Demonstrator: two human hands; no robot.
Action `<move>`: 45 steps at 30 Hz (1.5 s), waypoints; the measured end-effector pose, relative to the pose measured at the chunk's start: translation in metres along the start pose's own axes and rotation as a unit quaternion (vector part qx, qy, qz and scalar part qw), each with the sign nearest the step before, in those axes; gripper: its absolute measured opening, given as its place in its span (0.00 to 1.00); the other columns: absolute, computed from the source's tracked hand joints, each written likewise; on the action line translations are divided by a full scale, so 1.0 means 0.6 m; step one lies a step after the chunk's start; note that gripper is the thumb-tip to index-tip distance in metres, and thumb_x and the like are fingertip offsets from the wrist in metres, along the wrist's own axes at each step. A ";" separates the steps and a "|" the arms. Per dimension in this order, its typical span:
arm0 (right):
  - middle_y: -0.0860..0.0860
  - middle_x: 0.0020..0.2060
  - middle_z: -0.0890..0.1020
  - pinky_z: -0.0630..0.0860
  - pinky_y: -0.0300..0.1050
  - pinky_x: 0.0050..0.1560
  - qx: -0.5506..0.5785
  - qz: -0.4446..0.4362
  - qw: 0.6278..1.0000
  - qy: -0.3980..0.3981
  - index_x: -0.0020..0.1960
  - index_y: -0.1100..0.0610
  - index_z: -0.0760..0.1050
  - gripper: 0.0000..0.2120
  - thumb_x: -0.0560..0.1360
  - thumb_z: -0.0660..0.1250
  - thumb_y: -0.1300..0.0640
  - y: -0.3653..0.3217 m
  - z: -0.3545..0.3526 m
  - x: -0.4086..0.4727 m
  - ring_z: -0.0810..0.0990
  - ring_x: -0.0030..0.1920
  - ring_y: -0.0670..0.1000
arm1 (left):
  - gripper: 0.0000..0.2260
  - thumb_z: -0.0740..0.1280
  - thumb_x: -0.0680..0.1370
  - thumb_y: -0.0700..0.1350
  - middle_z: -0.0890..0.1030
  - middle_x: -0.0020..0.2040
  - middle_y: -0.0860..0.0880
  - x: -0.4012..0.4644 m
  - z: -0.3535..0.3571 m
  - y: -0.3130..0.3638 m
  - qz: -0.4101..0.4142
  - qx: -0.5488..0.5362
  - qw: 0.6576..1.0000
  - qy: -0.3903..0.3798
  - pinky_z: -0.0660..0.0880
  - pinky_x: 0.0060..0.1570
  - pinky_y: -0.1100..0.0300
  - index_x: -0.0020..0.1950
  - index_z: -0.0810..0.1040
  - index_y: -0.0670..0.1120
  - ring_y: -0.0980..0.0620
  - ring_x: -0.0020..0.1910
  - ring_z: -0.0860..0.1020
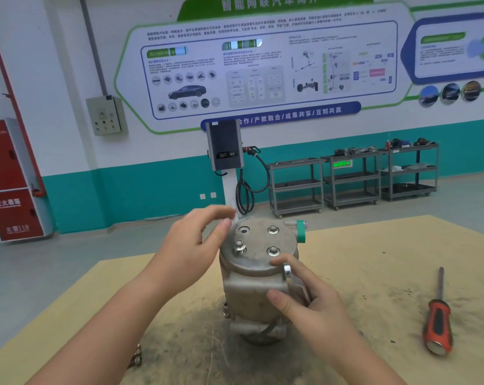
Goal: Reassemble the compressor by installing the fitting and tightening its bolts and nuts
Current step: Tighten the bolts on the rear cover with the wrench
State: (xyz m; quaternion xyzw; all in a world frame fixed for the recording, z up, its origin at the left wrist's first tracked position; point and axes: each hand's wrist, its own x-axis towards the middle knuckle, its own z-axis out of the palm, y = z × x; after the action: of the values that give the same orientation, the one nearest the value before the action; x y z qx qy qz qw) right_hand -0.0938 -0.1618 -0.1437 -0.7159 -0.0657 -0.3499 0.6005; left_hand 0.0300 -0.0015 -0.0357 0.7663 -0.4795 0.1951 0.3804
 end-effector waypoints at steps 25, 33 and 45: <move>0.54 0.29 0.75 0.66 0.33 0.18 0.538 0.223 0.786 0.206 0.38 0.60 0.70 0.08 0.75 0.62 0.58 -0.031 -0.111 0.039 0.69 0.21 0.44 | 0.48 0.45 0.62 0.82 0.47 0.80 0.56 0.002 0.097 0.061 -0.090 0.237 0.958 -0.138 0.59 0.74 0.47 0.79 0.48 0.61 0.49 0.79 0.42; 0.55 0.31 0.80 0.73 0.38 0.25 0.506 0.146 0.819 0.229 0.44 0.60 0.71 0.08 0.81 0.58 0.60 -0.049 -0.098 0.076 0.74 0.25 0.48 | 0.45 0.45 0.64 0.79 0.45 0.80 0.59 -0.018 0.086 0.059 -0.117 0.245 0.952 -0.139 0.60 0.73 0.52 0.78 0.46 0.62 0.54 0.78 0.39; 0.54 0.30 0.77 0.69 0.38 0.23 0.335 0.143 0.927 0.086 0.45 0.58 0.67 0.05 0.80 0.57 0.62 -0.078 -0.101 0.174 0.71 0.23 0.49 | 0.45 0.50 0.62 0.80 0.43 0.77 0.67 -0.020 0.069 0.039 -0.086 0.188 0.967 -0.148 0.55 0.73 0.57 0.76 0.47 0.67 0.64 0.76 0.38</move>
State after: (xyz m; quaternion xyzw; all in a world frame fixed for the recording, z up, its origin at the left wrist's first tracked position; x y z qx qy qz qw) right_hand -0.0655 -0.2381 -0.0427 -0.4422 -0.0241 -0.2785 0.8522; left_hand 0.0010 -0.0322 -0.0603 0.8828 -0.4175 0.1330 0.1694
